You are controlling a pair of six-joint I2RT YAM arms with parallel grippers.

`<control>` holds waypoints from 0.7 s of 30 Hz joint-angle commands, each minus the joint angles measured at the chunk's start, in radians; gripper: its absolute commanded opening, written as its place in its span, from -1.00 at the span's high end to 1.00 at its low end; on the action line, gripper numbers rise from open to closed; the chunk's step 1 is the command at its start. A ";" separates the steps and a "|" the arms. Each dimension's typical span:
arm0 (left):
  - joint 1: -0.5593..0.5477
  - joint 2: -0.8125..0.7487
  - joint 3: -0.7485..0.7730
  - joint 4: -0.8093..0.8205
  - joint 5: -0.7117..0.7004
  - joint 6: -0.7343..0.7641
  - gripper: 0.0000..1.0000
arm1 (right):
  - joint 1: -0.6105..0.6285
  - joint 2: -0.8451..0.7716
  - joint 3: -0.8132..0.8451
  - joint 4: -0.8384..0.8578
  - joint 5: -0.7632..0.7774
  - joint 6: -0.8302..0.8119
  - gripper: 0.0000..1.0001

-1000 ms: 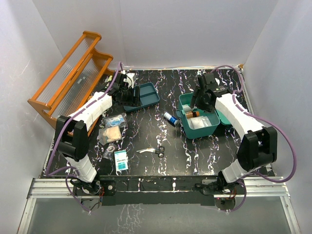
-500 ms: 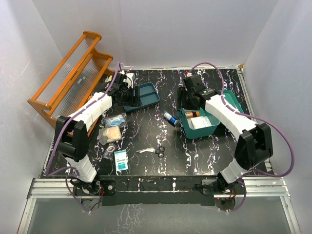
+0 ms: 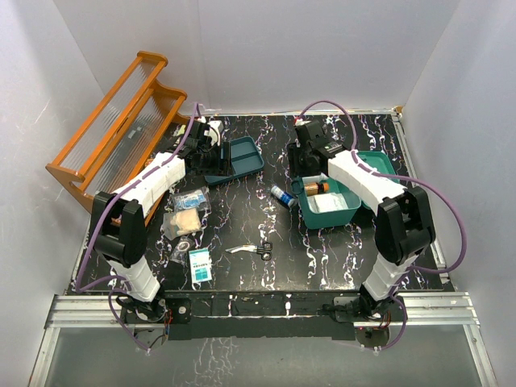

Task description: Organize the medicine kit

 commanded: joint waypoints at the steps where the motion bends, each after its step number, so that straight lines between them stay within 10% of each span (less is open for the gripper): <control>1: -0.002 -0.043 0.018 -0.008 -0.008 -0.001 -0.25 | 0.002 0.039 0.061 0.073 0.034 -0.038 0.16; 21: -0.003 -0.018 0.041 -0.024 -0.015 0.007 -0.25 | 0.006 0.018 0.019 0.107 -0.102 -0.432 0.99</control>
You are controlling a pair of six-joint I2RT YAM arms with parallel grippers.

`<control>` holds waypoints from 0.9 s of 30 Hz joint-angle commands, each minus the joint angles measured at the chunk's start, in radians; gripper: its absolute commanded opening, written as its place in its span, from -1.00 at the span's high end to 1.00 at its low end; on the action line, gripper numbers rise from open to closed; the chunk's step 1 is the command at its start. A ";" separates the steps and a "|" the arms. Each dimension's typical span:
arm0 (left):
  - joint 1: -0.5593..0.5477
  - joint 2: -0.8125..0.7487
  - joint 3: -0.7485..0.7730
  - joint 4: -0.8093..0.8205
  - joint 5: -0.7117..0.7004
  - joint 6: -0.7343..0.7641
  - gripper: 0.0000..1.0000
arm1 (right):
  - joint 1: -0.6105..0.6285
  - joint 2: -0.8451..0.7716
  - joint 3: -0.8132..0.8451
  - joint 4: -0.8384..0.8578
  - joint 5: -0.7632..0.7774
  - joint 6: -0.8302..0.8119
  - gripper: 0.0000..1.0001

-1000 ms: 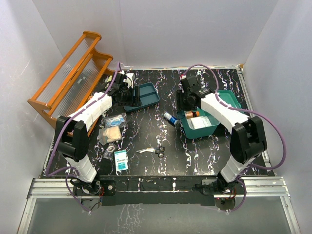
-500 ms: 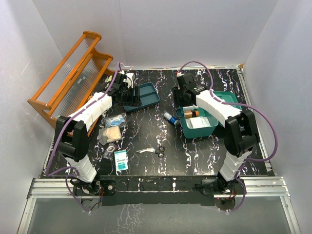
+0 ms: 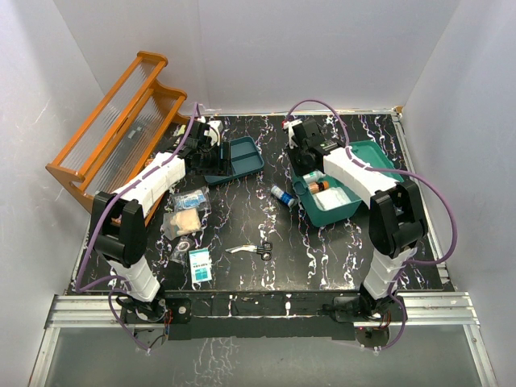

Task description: Organize the medicine kit

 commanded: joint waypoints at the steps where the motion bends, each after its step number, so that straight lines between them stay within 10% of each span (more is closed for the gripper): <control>1: -0.003 -0.016 0.042 -0.024 -0.006 0.005 -0.25 | 0.010 -0.055 -0.030 0.078 -0.082 -0.193 1.00; 13: 0.000 0.000 0.047 -0.031 -0.012 0.005 -0.25 | 0.020 -0.199 -0.139 0.035 -0.236 -0.386 0.92; 27: 0.017 0.006 0.040 -0.031 -0.015 -0.039 -0.25 | 0.019 -0.268 -0.126 0.052 -0.084 -0.129 -0.11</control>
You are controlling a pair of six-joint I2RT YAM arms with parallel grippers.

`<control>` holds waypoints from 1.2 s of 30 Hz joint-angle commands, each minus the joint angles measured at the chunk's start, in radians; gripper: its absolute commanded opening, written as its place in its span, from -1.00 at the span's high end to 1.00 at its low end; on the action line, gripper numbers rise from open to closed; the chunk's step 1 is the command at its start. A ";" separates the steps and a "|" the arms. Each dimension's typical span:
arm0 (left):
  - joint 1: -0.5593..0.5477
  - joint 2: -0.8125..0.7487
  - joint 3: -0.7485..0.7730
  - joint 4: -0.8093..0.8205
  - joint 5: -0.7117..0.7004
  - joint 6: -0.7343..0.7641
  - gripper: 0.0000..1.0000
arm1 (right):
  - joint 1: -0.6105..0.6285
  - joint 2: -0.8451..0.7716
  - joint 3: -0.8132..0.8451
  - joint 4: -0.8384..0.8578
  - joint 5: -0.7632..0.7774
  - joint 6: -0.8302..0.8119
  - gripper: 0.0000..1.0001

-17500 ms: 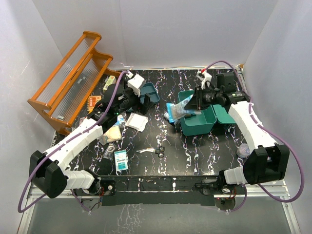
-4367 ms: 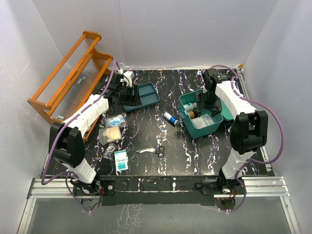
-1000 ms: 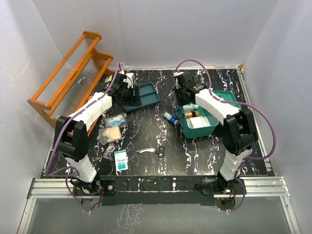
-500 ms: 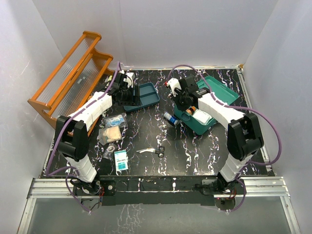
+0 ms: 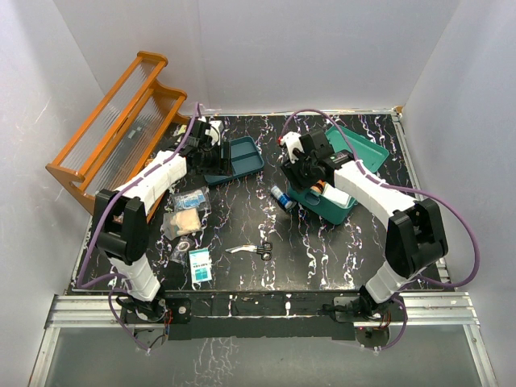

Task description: Organize the medicine kit

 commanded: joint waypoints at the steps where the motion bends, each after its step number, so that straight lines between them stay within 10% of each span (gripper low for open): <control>1: 0.020 -0.023 0.011 -0.017 -0.024 -0.041 -0.26 | 0.000 -0.085 0.046 0.069 0.045 0.117 -0.16; 14: 0.119 -0.117 -0.145 -0.339 -0.420 -0.298 -0.29 | 0.001 -0.166 0.059 0.234 0.108 0.521 -0.26; 31: 0.123 -0.115 -0.344 -0.278 -0.294 -0.284 0.03 | 0.001 -0.192 -0.029 0.286 0.022 0.663 -0.03; 36: 0.122 -0.083 -0.357 -0.219 -0.281 -0.255 0.40 | 0.001 -0.203 -0.042 0.294 0.002 0.680 -0.02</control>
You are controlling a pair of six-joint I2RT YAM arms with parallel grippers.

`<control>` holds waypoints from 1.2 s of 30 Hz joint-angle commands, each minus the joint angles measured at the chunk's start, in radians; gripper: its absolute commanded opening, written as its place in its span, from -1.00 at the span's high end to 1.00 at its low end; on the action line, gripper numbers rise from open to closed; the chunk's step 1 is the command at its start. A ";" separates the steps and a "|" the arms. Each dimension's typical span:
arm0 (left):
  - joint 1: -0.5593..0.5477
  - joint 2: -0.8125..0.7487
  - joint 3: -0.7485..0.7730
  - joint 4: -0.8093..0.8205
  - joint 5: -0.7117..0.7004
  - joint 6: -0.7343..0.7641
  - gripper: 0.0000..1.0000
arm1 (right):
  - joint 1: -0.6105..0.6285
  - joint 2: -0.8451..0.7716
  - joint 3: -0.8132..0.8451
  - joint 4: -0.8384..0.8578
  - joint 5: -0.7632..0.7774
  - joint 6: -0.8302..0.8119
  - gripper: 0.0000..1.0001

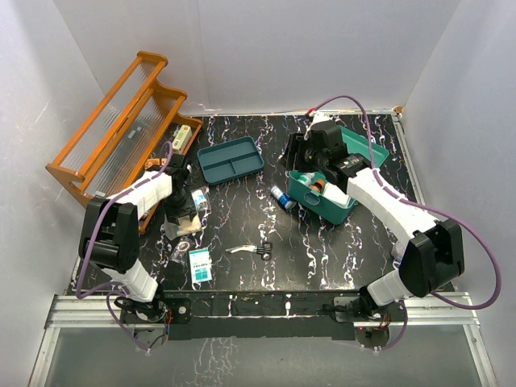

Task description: Organize the medicine kit

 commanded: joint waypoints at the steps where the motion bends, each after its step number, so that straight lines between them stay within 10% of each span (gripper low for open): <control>1: -0.001 0.014 -0.015 0.054 0.027 0.033 0.50 | -0.001 -0.052 -0.005 0.070 -0.025 0.030 -0.02; 9: -0.001 -0.011 0.024 0.059 0.063 0.065 0.99 | 0.001 -0.034 -0.007 0.121 -0.084 0.082 -0.02; 22: -0.001 -0.254 0.138 0.209 0.447 0.062 0.99 | 0.026 0.069 0.004 0.294 -0.399 0.200 -0.49; 36: -0.003 -0.236 0.141 0.427 0.657 -0.057 0.94 | 0.121 0.263 0.168 0.372 -0.459 0.305 -0.38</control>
